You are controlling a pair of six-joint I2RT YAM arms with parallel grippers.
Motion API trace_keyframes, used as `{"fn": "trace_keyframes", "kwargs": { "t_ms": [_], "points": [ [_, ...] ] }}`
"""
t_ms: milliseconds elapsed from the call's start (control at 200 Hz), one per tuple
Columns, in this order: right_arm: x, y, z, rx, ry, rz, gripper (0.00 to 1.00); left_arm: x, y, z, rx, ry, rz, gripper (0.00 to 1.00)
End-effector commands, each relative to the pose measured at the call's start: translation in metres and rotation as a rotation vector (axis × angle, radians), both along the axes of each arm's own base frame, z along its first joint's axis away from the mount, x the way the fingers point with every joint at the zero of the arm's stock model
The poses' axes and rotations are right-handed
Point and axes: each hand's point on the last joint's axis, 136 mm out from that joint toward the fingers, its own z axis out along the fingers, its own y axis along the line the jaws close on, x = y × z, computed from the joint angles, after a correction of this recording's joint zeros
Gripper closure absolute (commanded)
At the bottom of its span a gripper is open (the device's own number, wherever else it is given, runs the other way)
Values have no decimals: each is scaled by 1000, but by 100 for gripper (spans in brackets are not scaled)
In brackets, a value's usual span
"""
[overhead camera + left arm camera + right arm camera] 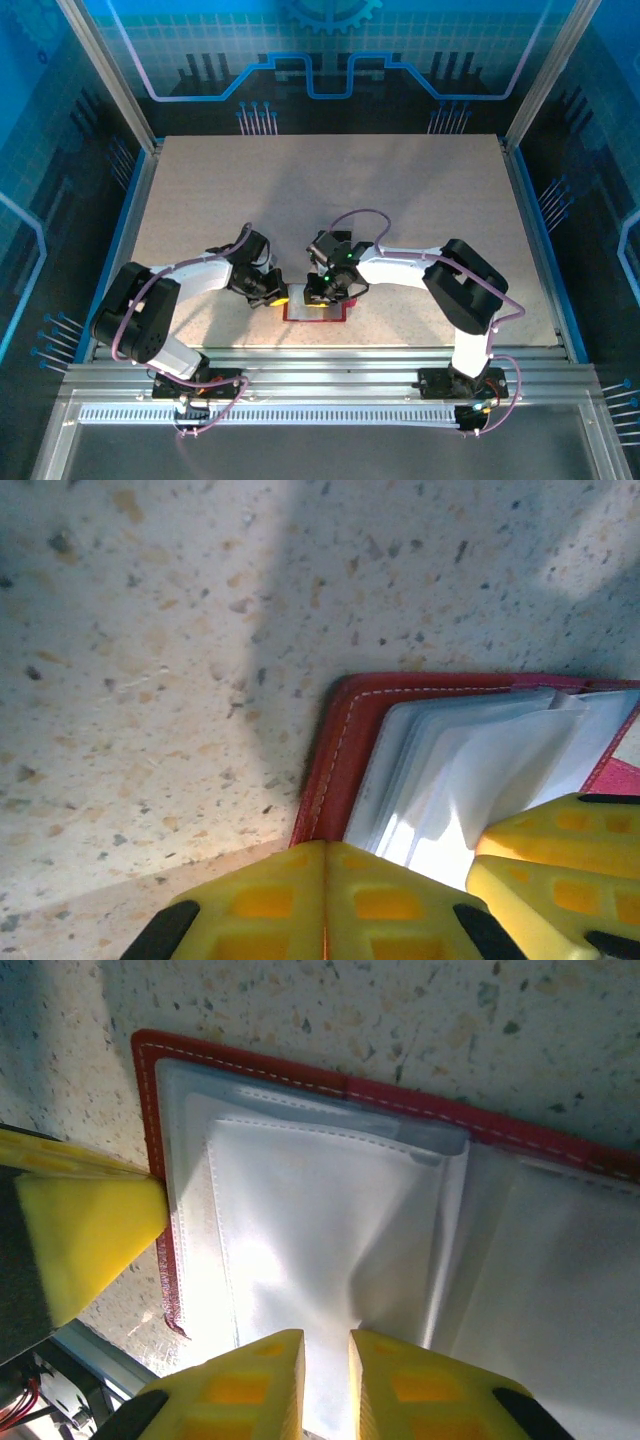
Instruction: Take the credit cards out of the card holder
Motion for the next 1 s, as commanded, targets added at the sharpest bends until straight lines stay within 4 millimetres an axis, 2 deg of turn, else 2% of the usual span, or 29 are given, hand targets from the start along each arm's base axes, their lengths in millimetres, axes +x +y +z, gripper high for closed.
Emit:
{"fn": "trace_keyframes", "kwargs": {
  "t_ms": [0, 115, 195, 525, 675, 790, 995],
  "points": [
    [-5, -7, 0, -20, 11, -19, 81, 5, -7, 24, -56, -24, 0, 91],
    [-5, -7, -1, -21, 14, -18, 81, 9, -13, 38, -104, -44, 9, 81],
    [-6, -6, -2, -19, 17, -19, 81, 8, -17, 42, -116, -45, 3, 80],
    [-5, -6, 0, -18, 15, -19, 81, -2, -24, 26, -124, 11, 1, 80],
    [-5, -6, 0, -16, 16, -18, 81, -7, -27, 16, -114, 41, -14, 85],
    [-5, -5, 1, -14, 15, -18, 81, -13, -25, 7, -101, 61, -18, 93],
    [-5, -5, 2, -13, 14, -20, 81, -17, -23, 0, -83, 76, -27, 98]
  ]
}}
